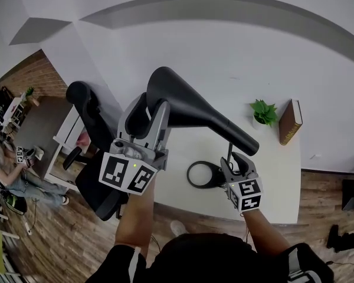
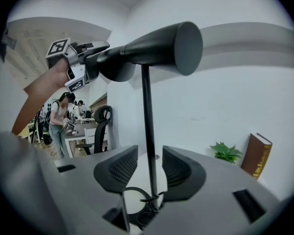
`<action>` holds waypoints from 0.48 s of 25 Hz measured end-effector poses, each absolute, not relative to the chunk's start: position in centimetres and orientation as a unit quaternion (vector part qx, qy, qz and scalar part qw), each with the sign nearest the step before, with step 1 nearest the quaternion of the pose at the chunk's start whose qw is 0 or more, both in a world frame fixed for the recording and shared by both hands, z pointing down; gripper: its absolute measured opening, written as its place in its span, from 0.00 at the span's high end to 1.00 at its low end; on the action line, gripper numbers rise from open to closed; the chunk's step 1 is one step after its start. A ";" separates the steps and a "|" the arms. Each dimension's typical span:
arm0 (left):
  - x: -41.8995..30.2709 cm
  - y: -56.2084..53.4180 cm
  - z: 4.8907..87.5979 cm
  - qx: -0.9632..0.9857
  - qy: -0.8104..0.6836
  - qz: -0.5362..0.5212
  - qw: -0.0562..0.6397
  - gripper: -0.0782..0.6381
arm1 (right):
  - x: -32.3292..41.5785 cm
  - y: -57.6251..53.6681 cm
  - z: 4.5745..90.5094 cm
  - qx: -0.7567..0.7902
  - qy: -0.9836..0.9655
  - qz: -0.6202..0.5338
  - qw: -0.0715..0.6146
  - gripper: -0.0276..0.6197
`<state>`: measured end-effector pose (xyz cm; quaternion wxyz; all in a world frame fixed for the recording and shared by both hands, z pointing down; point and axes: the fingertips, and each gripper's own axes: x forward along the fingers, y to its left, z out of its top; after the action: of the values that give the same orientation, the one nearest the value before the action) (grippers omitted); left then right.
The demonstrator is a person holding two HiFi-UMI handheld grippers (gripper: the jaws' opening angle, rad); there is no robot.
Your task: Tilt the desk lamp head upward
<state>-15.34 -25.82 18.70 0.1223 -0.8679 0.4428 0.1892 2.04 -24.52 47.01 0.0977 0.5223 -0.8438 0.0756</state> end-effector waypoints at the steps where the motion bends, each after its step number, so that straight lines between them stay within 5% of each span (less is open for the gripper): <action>1: -15.6 -25.5 18.7 -0.864 0.446 0.199 0.121 0.64 | 2.3 -24.3 46.6 0.524 -0.844 0.073 0.093 0.75; 12: -19.5 -21.0 22.0 -0.799 0.554 0.166 0.165 0.64 | 4.1 -21.2 45.6 0.489 -0.864 0.067 0.098 0.71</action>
<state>-19.50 -20.97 21.99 0.1650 -0.7992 0.5535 0.1665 4.08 -21.22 45.58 0.0977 0.4891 -0.8642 0.0666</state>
